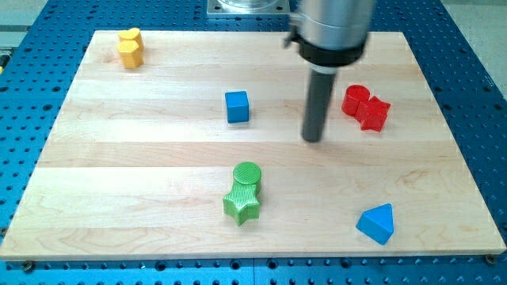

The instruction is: Separate the green blocks

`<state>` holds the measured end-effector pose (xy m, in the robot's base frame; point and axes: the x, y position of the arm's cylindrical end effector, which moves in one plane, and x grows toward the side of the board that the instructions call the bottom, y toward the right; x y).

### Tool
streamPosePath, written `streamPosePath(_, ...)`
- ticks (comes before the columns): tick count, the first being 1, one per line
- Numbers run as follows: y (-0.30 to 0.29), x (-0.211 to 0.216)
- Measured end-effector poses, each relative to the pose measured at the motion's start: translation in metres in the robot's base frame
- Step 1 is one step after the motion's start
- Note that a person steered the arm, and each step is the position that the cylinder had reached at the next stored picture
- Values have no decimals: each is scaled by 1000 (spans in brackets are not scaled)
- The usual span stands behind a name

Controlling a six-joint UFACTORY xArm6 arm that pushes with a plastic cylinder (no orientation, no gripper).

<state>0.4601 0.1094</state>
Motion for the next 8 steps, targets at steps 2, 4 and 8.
streamPosePath(2, -70, 101)
streamPosePath(4, -186, 93)
streamPosePath(8, -319, 134)
